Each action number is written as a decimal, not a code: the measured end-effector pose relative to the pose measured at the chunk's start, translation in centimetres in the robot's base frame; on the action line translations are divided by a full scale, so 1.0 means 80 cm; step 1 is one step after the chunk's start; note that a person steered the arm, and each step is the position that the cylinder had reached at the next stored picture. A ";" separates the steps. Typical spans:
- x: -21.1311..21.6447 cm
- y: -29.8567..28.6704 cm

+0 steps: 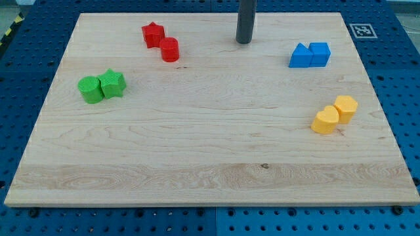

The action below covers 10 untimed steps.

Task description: Push the red star to the top left of the board

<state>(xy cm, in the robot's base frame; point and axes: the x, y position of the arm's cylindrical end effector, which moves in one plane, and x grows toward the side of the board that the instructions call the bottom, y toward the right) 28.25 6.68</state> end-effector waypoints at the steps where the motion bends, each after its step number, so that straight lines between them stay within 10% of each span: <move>1: 0.005 -0.009; 10: 0.006 -0.068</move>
<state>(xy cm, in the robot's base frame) 28.72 1.27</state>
